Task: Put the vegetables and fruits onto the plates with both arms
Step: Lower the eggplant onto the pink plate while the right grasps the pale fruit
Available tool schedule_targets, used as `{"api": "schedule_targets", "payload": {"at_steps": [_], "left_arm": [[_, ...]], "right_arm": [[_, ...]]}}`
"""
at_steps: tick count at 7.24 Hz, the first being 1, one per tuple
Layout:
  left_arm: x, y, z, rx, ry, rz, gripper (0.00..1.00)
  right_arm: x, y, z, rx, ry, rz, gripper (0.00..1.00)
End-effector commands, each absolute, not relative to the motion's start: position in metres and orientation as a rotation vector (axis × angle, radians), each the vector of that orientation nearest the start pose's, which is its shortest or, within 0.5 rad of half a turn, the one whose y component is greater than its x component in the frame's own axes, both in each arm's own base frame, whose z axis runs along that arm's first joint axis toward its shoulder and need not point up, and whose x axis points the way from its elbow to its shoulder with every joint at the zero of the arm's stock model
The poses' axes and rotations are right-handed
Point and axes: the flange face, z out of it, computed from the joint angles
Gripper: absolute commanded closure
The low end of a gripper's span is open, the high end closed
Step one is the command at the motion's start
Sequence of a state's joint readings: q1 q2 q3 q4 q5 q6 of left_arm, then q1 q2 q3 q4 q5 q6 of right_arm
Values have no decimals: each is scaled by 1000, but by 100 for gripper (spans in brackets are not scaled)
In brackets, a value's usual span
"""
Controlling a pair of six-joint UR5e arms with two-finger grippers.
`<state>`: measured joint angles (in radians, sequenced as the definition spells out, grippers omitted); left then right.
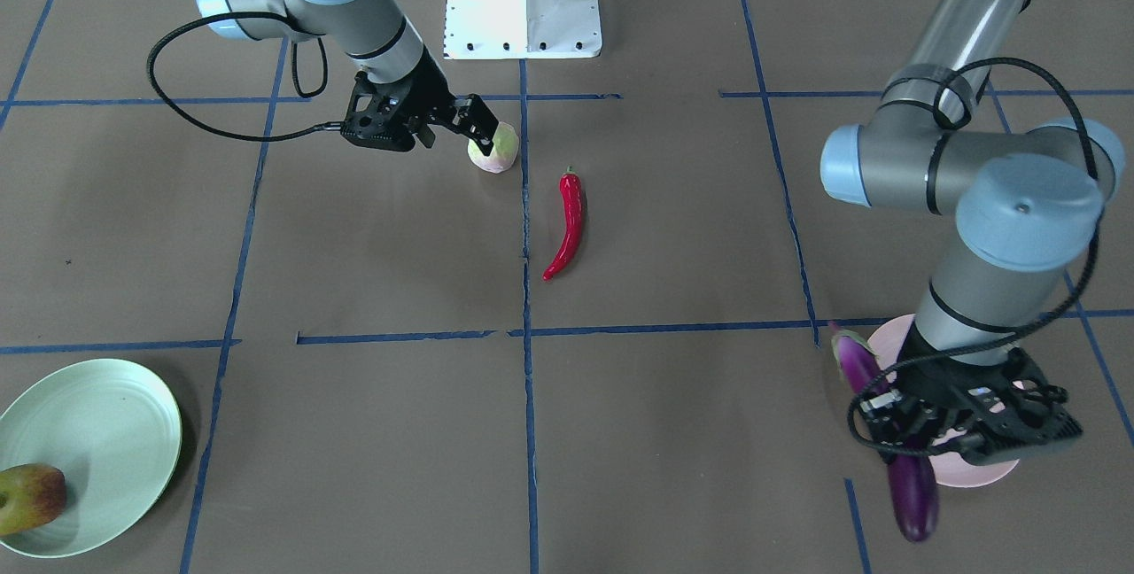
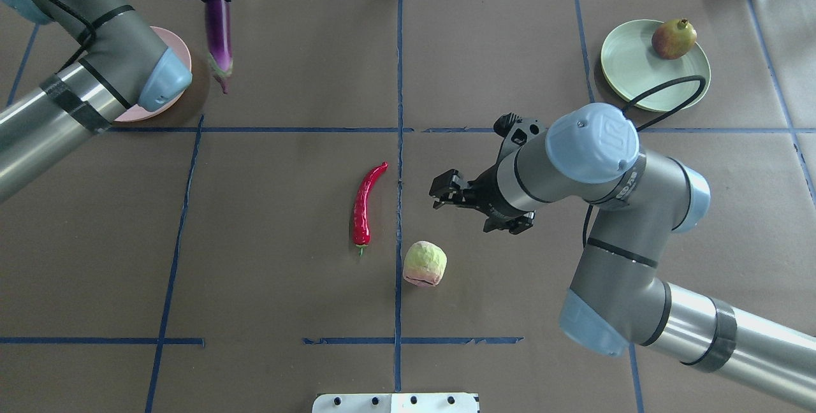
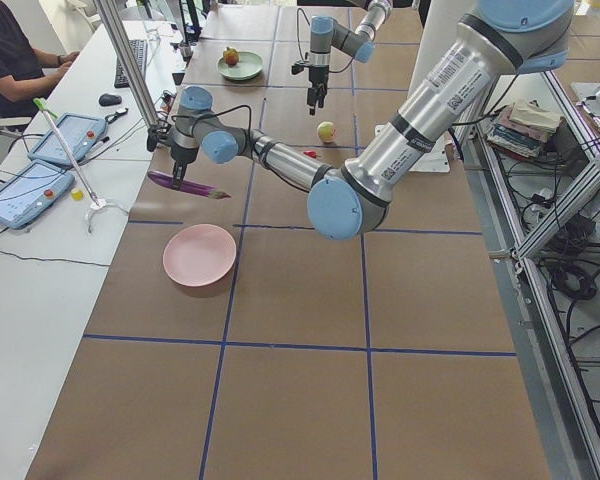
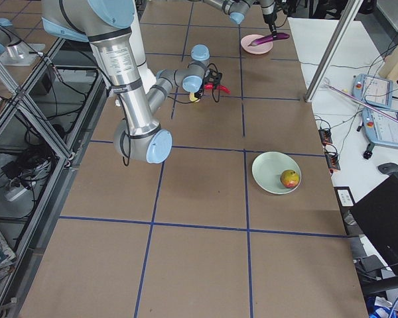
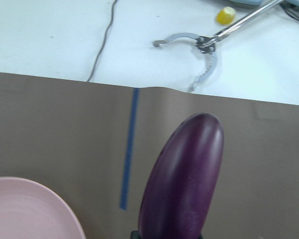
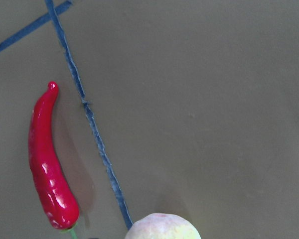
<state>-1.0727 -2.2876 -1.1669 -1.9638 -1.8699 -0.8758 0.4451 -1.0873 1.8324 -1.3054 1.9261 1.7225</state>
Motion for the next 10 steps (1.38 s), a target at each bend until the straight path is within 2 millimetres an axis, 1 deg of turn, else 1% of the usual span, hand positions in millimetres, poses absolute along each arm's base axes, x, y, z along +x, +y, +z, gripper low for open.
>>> {"api": "schedule_targets", "payload": {"at_steps": [1,2,3,4,5,6,7,8,9,10], "left_arm": [[268,-770,467,344,510,-265,91],[266,-773,500,322,457,-279,47],[265,-773,503,322,456,-282,0],[267,-773,500,325,461,-287,0],[281,-768,499,341,480,-271,0],[281,-767,500,344,483,-271,0],[282,-768,498,347,484,-270,0],[282,-768,498,348,485,-270,0],[283,-769,490,355,498,-273,0],[288,-774,455,369,554,-349,0]], "right_arm": [[-543,-334,221,-171,-943,380,0],[-549,-334,225,-174,-923,382,0],[-553,-334,229,-174,-911,379,0],[-560,-331,236,-180,-895,377,0],[-564,-331,225,-172,-909,377,0],[-567,-333,217,-166,-918,377,0],[-583,-327,231,-167,-885,372,0],[-591,-323,236,-152,-874,370,0],[-592,-323,238,-150,-869,372,6],[-590,-325,232,-149,-885,374,88]]}}
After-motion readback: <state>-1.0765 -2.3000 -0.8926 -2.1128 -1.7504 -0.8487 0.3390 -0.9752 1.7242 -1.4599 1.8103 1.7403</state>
